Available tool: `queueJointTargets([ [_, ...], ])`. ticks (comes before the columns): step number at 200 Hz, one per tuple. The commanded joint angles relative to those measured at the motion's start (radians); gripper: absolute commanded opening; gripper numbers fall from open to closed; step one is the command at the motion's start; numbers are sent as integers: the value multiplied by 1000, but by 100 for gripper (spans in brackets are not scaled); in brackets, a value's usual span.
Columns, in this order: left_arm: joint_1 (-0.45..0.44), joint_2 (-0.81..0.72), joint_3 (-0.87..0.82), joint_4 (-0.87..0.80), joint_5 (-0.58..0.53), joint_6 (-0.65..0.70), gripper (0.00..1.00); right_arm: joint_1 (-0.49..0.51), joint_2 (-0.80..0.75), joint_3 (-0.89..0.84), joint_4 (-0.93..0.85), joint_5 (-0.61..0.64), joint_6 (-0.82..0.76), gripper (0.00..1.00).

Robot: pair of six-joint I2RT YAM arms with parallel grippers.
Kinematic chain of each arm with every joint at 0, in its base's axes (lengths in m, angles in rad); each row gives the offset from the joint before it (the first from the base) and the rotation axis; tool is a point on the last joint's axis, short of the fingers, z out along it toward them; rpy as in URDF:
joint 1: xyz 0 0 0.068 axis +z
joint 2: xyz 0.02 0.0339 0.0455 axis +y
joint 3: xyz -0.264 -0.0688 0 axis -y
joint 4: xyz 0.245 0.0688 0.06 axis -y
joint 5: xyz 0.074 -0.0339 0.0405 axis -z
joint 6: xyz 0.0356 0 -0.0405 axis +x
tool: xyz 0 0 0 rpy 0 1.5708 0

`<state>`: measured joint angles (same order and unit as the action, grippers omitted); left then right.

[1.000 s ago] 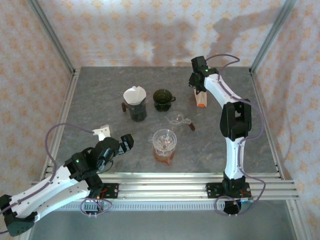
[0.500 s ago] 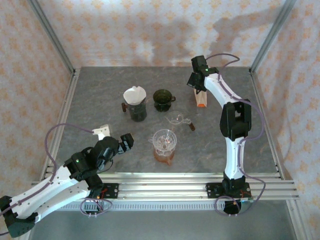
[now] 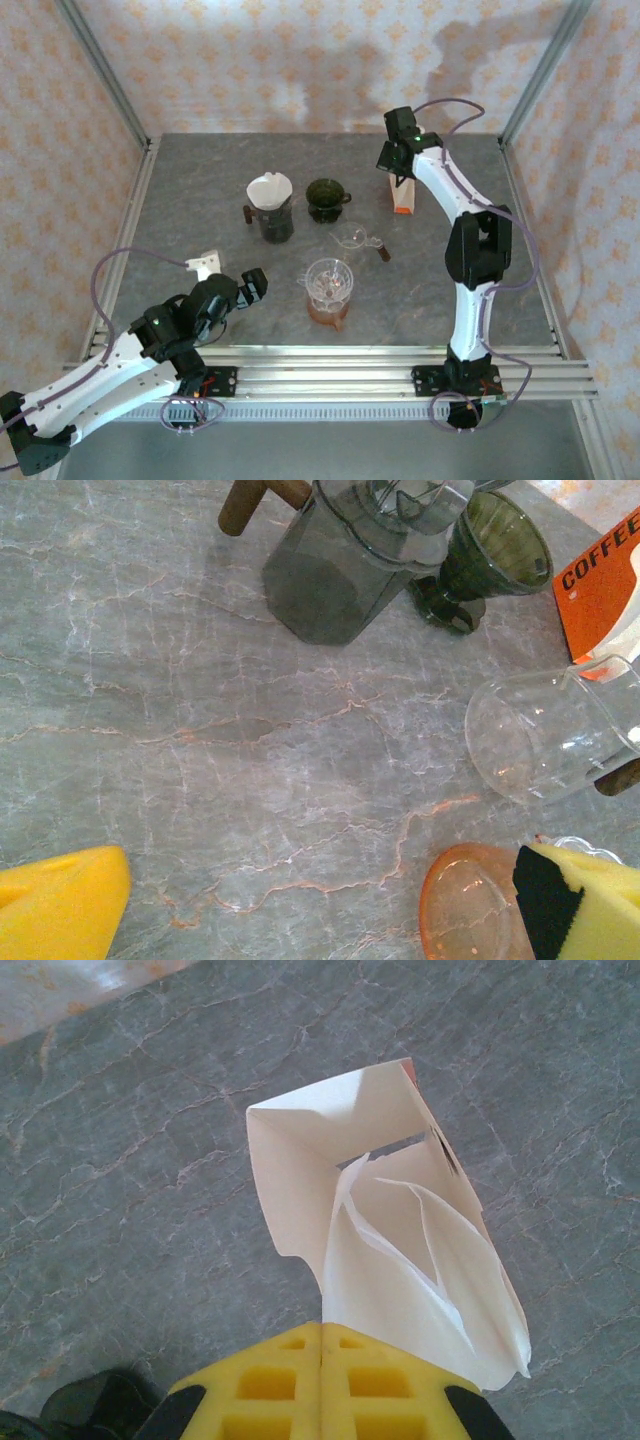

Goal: Place the coffee filter in the dripper

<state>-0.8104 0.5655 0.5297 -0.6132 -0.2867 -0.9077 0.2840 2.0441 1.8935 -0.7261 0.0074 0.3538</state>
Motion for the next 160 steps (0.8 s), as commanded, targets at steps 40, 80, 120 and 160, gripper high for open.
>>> queueJointTargets([
  [40,9,-6,-1,13,0,11,100,33,-112,-50,-35,116,-32,0],
  [80,8,-12,27,16,10,25,100,69,-306,-232,5,168,-18,0],
  [120,8,-34,52,9,22,32,100,124,-575,-445,3,135,19,0],
  [160,9,-49,55,17,37,34,100,208,-848,-579,-108,-42,18,0],
])
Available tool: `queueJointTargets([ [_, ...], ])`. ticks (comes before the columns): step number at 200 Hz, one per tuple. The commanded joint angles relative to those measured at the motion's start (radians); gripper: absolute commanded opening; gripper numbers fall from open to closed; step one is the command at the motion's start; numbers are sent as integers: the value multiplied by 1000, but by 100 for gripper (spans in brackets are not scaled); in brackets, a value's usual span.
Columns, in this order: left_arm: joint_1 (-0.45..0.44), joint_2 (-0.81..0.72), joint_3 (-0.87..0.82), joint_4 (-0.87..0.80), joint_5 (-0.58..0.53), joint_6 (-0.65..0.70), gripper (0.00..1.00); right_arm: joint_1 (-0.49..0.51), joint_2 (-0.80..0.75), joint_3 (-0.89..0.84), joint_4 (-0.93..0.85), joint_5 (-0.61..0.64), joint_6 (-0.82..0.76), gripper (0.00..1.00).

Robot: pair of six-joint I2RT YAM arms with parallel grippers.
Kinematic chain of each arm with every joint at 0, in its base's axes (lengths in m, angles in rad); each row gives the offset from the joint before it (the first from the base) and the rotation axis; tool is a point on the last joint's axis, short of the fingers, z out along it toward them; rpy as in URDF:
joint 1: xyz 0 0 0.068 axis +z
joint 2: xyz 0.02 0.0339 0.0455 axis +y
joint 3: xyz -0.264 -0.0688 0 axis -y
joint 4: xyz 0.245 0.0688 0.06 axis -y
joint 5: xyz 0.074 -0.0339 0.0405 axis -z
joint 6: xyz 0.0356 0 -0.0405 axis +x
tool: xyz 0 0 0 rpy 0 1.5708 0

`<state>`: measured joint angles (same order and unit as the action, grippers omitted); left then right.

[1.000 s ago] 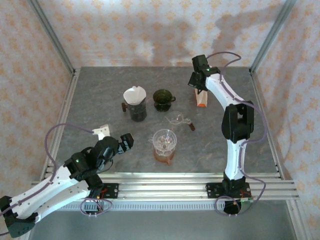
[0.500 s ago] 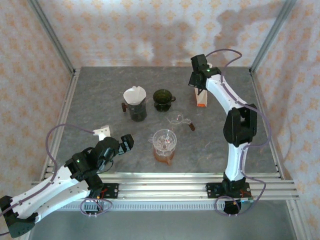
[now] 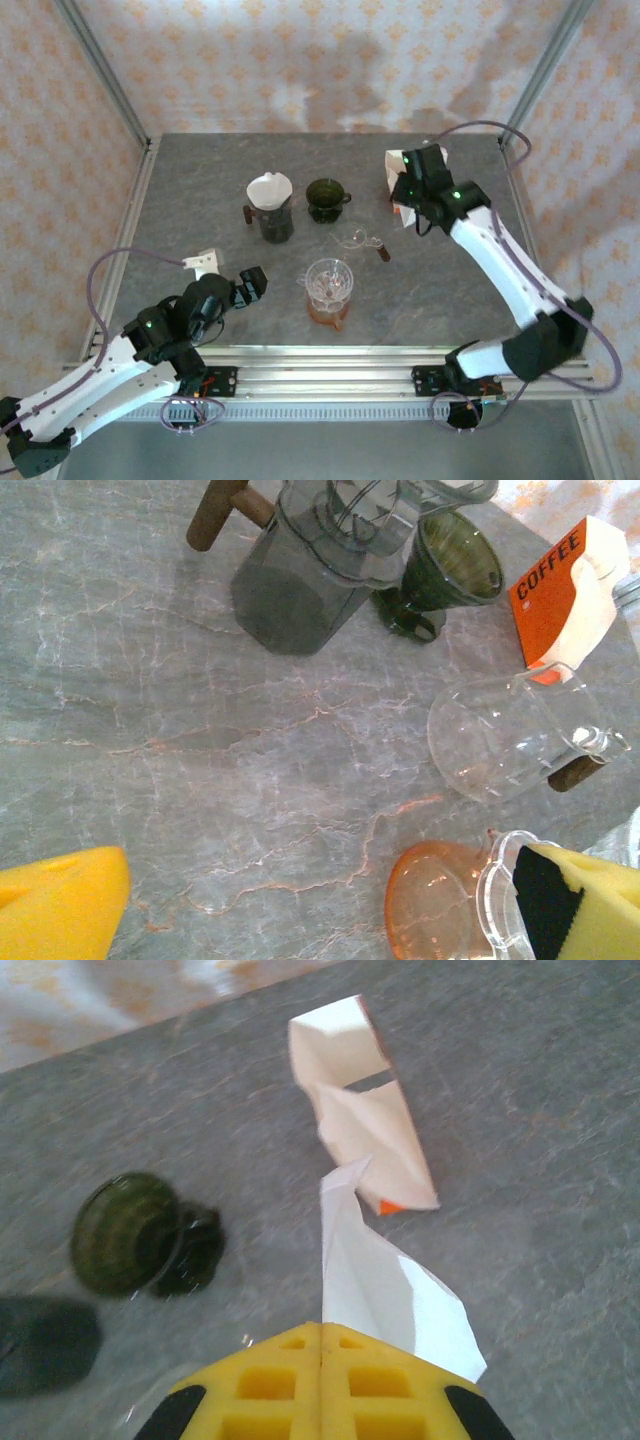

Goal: Place the coffee filter in the dripper

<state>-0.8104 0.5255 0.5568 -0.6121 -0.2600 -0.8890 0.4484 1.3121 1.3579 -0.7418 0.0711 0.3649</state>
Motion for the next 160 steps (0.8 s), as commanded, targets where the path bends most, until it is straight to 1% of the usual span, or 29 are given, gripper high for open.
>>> queueJointTargets([
  [1,8,-8,28,17,10,16,100,46,-120,-43,-96,-112,6,0],
  [23,9,6,36,18,14,25,100,121,-216,-23,-214,-233,-18,0],
  [42,9,23,53,18,14,34,100,220,-244,28,-321,-318,-25,0],
  [59,10,33,66,18,13,43,100,330,-242,73,-395,-333,-21,0],
  [75,10,42,78,18,16,50,100,427,-223,102,-427,-337,3,0],
  [95,11,58,94,17,21,62,100,510,-171,151,-468,-287,15,0],
  [113,10,74,110,15,32,72,100,533,-110,188,-490,-249,14,0],
  [136,11,94,125,17,56,78,100,533,-41,232,-497,-189,37,0],
  [160,11,109,127,31,94,80,100,533,47,310,-548,-149,50,0],
])
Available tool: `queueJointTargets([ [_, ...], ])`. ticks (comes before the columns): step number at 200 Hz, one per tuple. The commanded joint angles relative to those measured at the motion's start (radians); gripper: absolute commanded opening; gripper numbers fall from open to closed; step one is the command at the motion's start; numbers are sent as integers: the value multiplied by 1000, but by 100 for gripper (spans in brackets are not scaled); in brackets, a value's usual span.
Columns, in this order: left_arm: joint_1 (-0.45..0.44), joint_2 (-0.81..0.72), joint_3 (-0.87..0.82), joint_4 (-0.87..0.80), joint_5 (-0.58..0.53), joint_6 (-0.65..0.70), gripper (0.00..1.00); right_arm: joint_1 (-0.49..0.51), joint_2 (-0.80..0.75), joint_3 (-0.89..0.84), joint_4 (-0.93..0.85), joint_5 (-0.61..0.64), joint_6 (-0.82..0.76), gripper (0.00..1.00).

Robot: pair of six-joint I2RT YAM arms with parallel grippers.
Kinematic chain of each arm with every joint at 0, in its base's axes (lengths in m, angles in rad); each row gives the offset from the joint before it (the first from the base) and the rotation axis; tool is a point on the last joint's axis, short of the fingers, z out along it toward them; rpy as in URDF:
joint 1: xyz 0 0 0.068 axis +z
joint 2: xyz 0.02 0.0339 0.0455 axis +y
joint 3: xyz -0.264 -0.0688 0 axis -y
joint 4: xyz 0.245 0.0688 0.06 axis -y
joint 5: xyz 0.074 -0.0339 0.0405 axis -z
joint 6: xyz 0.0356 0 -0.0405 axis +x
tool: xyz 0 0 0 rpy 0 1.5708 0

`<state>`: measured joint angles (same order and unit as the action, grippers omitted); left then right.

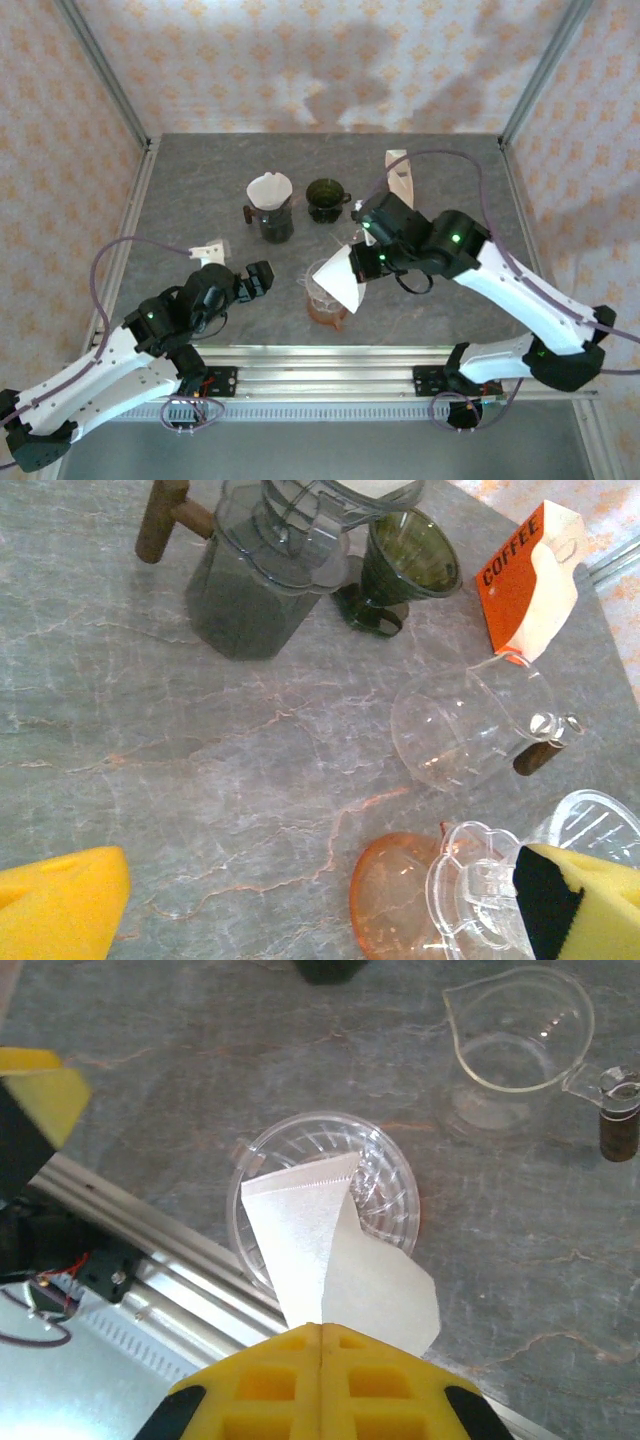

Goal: Place the coffee filter in the dripper

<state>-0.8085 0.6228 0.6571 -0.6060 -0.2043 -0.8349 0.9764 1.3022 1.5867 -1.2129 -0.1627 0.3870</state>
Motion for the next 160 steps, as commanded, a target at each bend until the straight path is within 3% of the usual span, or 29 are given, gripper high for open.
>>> queueJointTargets([
  [1,8,13,27,26,40,26,100,5,61,85,-79,86,29,0],
  [71,8,124,26,125,153,43,99,17,227,235,-189,123,43,0],
  [107,8,200,43,184,246,62,100,21,295,242,-137,113,50,0],
  [160,9,210,44,174,247,58,100,41,359,235,-48,87,57,0],
])
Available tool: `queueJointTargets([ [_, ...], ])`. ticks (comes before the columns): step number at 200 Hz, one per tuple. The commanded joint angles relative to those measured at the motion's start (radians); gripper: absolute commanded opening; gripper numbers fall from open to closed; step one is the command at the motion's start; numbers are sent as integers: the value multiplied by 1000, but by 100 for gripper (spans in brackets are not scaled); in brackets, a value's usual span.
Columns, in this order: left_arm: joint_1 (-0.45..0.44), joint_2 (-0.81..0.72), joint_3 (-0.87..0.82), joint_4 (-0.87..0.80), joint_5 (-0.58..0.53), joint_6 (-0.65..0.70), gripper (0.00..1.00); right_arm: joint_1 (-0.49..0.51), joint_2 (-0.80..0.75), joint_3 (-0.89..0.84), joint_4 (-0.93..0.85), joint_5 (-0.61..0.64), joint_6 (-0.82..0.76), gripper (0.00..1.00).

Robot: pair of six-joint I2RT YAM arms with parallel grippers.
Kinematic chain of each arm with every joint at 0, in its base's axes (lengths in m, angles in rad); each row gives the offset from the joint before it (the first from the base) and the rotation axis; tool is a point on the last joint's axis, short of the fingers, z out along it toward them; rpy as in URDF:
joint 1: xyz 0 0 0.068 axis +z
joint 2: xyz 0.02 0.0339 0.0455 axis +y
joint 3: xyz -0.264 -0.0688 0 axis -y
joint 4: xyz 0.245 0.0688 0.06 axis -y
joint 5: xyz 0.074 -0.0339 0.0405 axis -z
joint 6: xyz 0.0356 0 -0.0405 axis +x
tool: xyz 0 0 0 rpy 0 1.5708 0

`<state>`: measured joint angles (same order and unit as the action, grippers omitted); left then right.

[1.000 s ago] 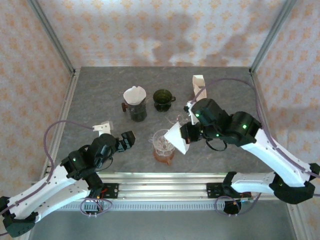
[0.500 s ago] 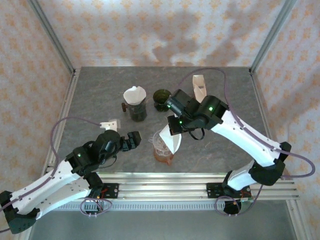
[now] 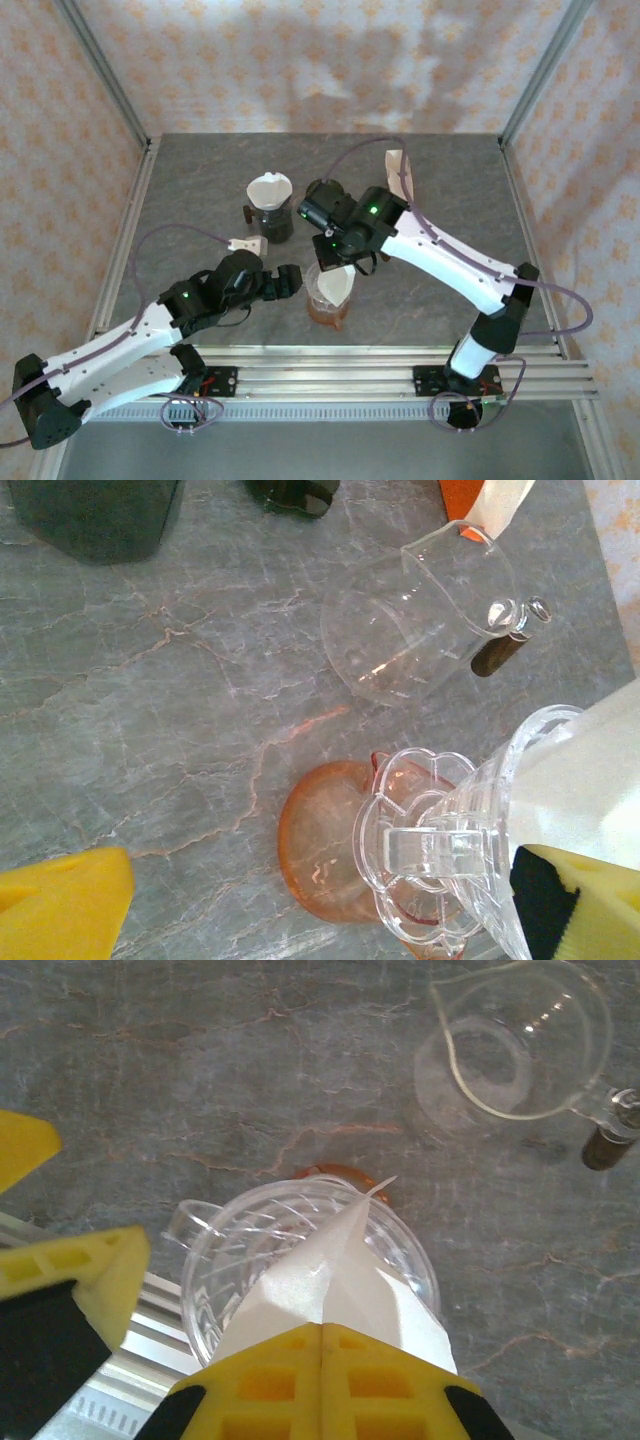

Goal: Place the coffee filter in the dripper

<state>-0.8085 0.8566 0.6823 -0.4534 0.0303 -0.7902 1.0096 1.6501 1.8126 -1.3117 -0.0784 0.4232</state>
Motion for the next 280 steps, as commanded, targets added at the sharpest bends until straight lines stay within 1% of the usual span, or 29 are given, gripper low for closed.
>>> queueJointTargets([
  [1,9,-24,19,21,12,13,100,7,13,7,53,1,21,0],
  [14,8,-37,17,19,11,13,100,7,20,-13,73,-9,25,0],
  [24,9,-42,19,21,16,13,100,7,25,-14,75,-3,24,3],
  [62,9,-53,29,28,22,3,100,7,-38,2,102,69,7,33],
  [83,13,-66,33,34,27,6,100,7,-96,-24,122,113,3,42],
  [111,21,-76,47,30,31,17,100,7,-221,-163,203,175,21,53],
  [126,21,-74,49,31,31,17,100,6,-279,-252,261,149,27,56],
  [144,22,-62,55,22,28,20,100,8,-293,-311,328,34,7,59],
  [157,22,-56,62,9,21,24,100,12,-284,-325,357,-9,5,60],
  [186,23,-63,63,-2,7,25,100,14,-240,-333,356,5,19,61],
  [195,22,-65,60,-1,8,23,100,14,-230,-332,348,12,23,58],
  [210,22,-64,54,5,12,20,100,14,-225,-329,336,36,18,48],
  [222,22,-57,48,13,21,17,100,14,-223,-336,332,39,17,44],
  [240,22,-45,52,16,24,19,100,15,-210,-340,325,16,16,44],
  [260,22,-37,59,22,25,23,100,20,-208,-358,335,20,20,44],
  [268,22,-36,59,24,25,25,100,20,-208,-359,332,24,20,38],
  [280,23,-34,59,29,28,25,100,19,-206,-361,325,32,18,27],
])
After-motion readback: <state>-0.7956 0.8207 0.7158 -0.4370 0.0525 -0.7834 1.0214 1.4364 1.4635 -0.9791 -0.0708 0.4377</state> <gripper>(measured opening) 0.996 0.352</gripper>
